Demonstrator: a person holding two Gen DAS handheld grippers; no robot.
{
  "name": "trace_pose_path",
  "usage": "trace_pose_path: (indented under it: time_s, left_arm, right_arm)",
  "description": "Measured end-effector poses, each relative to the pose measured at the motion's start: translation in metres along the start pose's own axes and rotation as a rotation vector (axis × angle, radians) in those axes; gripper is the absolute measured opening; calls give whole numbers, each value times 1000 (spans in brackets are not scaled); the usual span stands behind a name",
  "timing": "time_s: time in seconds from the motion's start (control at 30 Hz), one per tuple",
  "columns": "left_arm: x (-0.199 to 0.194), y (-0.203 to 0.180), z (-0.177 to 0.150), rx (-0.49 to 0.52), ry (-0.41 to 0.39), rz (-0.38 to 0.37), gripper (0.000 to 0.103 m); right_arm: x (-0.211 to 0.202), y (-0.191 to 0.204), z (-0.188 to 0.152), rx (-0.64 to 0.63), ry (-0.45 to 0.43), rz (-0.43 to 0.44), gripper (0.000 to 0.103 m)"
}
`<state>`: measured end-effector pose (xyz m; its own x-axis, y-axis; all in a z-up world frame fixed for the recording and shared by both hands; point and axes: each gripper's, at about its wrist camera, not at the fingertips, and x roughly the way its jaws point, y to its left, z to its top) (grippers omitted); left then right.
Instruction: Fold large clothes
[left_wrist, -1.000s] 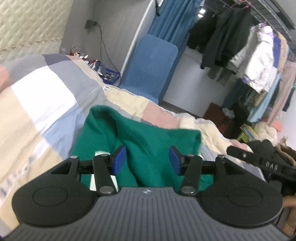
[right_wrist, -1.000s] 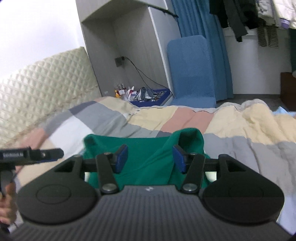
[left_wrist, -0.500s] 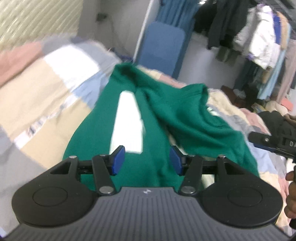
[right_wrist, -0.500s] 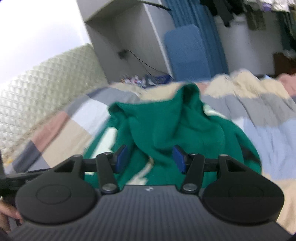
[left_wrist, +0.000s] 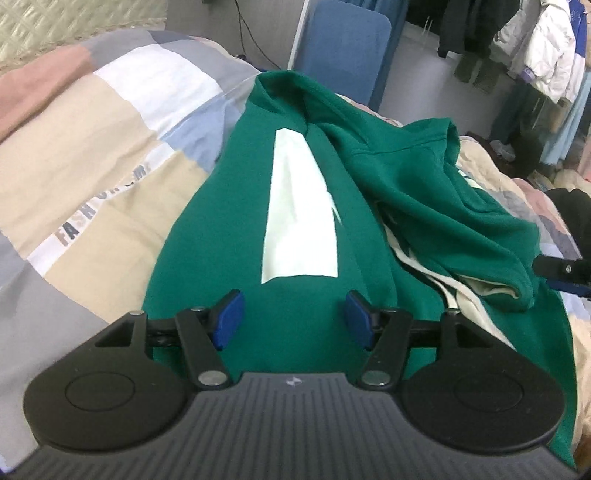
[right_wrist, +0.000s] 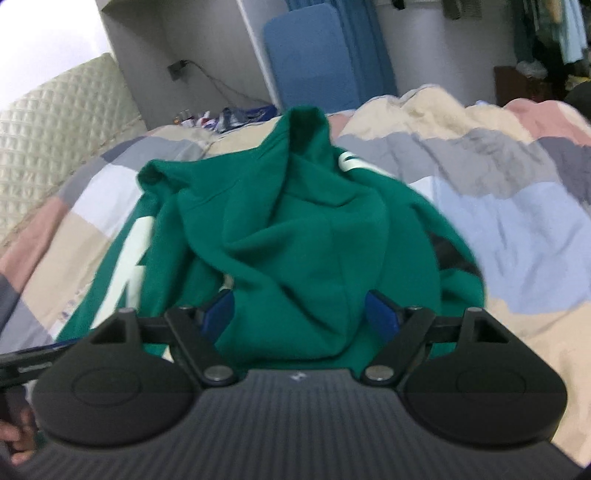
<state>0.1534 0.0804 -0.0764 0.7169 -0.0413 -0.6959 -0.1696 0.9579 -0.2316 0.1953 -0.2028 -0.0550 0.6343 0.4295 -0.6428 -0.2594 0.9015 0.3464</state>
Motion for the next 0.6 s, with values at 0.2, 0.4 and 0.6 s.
trace_pose_path:
  time_s: [0.2,0.4,0.6]
  left_arm:
    - [1,-3,0,3,-2,-16,68]
    - [1,-3,1,-1,-2,-13,68]
    - [1,-8,0,15,-2,0,68]
  right_arm:
    - [-8,28,-17,-91,54,66,79]
    - [-10,42,-39,-149,123,108,79]
    - [-29,59,-49,-182,131,206,79]
